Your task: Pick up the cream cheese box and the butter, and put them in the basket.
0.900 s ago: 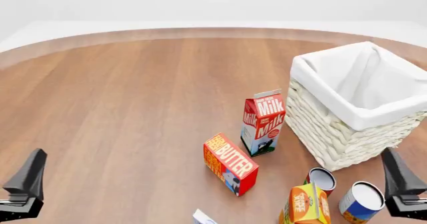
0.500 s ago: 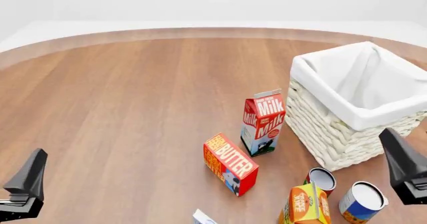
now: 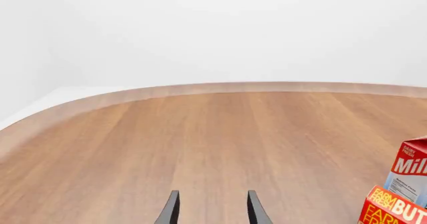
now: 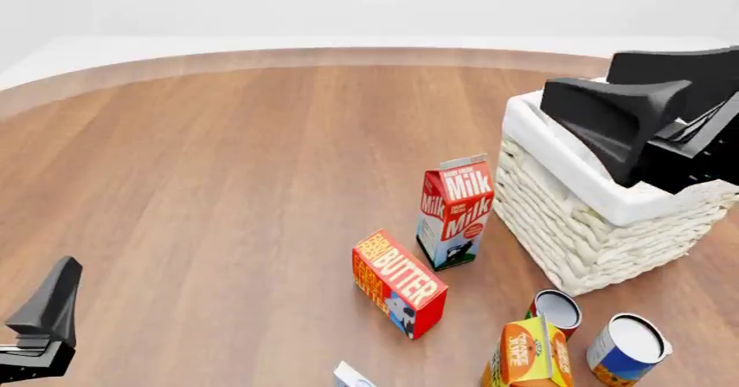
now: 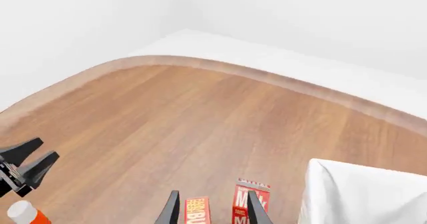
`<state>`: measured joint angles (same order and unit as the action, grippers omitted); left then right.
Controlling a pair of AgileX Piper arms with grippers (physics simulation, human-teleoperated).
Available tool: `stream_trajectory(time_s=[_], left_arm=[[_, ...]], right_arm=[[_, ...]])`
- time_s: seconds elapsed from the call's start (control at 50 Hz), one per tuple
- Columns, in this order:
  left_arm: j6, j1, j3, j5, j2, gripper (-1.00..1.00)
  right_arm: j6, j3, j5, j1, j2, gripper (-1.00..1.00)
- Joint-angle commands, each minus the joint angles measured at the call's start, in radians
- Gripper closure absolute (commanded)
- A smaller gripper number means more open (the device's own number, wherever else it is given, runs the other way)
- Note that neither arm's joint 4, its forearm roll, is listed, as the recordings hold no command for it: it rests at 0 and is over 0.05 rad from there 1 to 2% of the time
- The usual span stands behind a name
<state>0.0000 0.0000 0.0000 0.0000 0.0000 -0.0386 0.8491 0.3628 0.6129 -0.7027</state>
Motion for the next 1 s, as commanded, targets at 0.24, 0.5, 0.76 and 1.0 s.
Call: stream_trajectory(time_s=[0.24,0.5,0.76,1.0], left_arm=[[0.0,0.0,0.0,0.0,0.0,-1.0],[0.0,0.0,0.0,0.0,0.0,-1.0],[0.0,0.0,0.0,0.0,0.0,-1.0],[0.0,0.0,0.0,0.0,0.0,-1.0]], right_arm=[[0.038,0.234,0.11,0.174,-0.27,-1.0],[0.055,0.269,0.119,0.191,-0.377,-1.0],[0.061,0.23,0.09,0.17,-0.457,-1.0],[0.075,0.157,0.087,0.127,-0.488,-1.0]])
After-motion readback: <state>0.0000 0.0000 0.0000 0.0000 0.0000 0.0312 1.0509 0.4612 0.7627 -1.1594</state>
